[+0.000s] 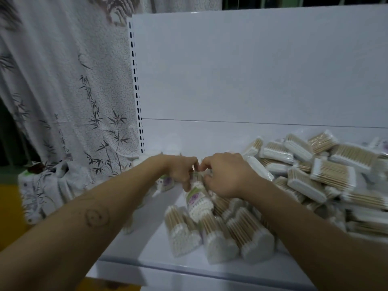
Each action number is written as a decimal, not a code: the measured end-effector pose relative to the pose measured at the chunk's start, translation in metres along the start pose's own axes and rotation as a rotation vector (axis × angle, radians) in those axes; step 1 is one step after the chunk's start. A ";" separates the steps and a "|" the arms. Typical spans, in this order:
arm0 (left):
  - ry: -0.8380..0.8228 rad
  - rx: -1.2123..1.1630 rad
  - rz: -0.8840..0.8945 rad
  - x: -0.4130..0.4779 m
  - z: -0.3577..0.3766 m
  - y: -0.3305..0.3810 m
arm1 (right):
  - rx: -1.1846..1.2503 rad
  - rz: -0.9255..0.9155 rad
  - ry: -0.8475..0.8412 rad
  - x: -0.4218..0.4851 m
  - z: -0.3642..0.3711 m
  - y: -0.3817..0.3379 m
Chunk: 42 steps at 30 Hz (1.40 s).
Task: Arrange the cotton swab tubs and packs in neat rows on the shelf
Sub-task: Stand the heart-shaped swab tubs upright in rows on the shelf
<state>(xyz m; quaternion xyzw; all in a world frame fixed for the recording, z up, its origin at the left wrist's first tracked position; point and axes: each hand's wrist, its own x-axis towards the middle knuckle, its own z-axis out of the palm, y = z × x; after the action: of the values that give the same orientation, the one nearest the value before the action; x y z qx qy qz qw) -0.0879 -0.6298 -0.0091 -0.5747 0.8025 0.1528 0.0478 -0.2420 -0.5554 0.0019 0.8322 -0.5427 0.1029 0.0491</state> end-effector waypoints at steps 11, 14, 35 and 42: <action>0.379 -0.267 -0.064 -0.042 -0.038 -0.004 | 0.205 0.002 0.212 0.008 -0.004 0.006; 0.450 -0.604 -0.089 -0.056 -0.038 -0.013 | 0.296 -0.017 0.249 0.019 -0.009 -0.008; 0.441 -0.177 0.004 -0.112 0.000 -0.123 | 0.160 -0.106 -0.099 0.073 0.022 -0.061; 0.364 -0.148 0.056 -0.096 0.004 -0.131 | 0.111 -0.076 -0.098 0.085 0.040 -0.071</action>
<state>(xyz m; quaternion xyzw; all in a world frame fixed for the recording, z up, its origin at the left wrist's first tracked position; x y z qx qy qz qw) 0.0671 -0.5797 -0.0131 -0.5724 0.8000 0.1063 -0.1448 -0.1393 -0.6103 -0.0156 0.8575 -0.5061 0.0901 -0.0201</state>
